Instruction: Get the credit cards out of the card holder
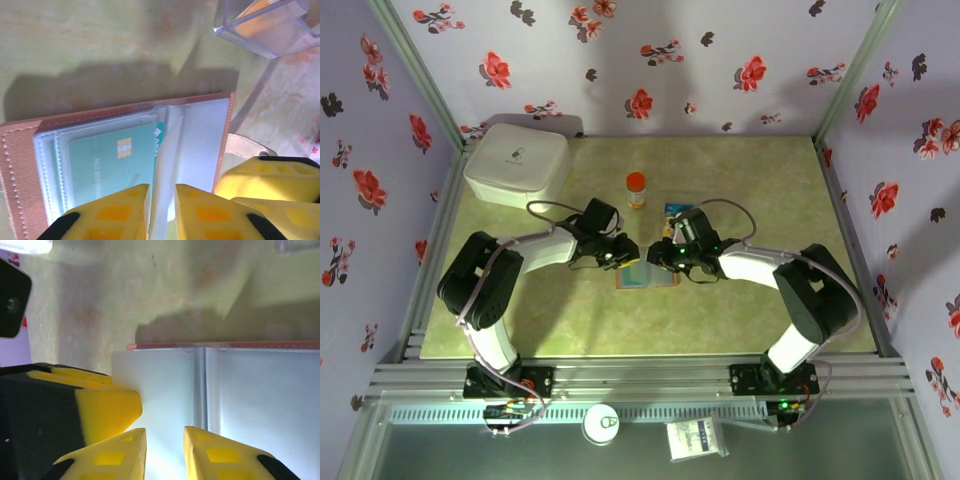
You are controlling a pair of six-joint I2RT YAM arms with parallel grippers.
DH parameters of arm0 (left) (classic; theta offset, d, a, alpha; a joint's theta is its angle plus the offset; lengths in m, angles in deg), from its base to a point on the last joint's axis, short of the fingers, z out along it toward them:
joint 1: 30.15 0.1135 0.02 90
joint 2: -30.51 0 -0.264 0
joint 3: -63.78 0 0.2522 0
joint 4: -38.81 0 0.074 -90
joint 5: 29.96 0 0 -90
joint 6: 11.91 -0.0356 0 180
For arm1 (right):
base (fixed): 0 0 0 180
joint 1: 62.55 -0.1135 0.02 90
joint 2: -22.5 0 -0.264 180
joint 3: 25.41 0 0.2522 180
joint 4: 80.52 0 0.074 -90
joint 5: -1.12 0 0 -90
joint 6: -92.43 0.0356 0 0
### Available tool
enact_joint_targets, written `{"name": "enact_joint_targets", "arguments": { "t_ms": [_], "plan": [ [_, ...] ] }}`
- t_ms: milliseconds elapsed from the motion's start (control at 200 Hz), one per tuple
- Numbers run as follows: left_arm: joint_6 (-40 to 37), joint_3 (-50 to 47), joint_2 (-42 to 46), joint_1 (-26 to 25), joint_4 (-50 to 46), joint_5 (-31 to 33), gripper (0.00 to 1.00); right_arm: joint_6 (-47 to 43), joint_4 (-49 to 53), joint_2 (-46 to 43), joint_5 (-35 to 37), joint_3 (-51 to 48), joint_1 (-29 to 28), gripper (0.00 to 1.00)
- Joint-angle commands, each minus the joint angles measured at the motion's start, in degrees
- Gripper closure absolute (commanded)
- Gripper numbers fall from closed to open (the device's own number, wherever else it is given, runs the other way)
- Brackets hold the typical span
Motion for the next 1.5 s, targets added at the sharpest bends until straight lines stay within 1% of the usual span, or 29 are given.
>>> {"name": "enact_joint_targets", "arguments": {
  "t_ms": [0,310,470,605,840,925,1060,1295,1495],
  "plan": [
    [0.27,2.94,0.93,-0.95,-2.21,-0.65,0.8,-2.8,5.13,-3.17,2.96,-0.15,1.3,0.73],
    [0.93,7.77,-4.32,-3.44,-3.02,-0.86,0.8,-7.29,12.73,-9.68,6.06,-0.5,3.72,0.73],
    [1.19,11.11,-7.87,-5.05,-3.22,-1.31,0.8,-8.2,14.24,-13.14,7.22,-2.51,4.56,0.72],
    [1.43,12.99,-10.07,-6.03,-3.23,-1.4,0.8,-8.42,14.75,-14.43,7.46,-3.71,5.14,0.72],
    [0.98,15.75,-12.9,-6.29,-3.46,-2.04,0.8,-8.83,16.91,-16.07,8.02,-3.58,5.27,0.71],
    [1.05,16.83,-13.95,-6.27,-3.38,-2.58,0.78,-8.98,17.73,-16.92,8.44,-3.63,5.3,0.7],
    [0.81,18.12,-14.28,-6.27,-3.3,-3.01,0.74,-9.12,18.59,-17.29,9.02,-3.26,5.32,0.69],
    [-0.21,19.61,-12.87,-5.49,-4.6,-2.85,0.73,-9.3,20.14,-15.54,8.15,0.04,5.32,0.69],
    [-0.85,16.17,-9.48,-3.66,-4.16,-2.56,0.73,-8.4,18.94,-12.44,6.3,2.08,5.32,0.69]
  ]
}}
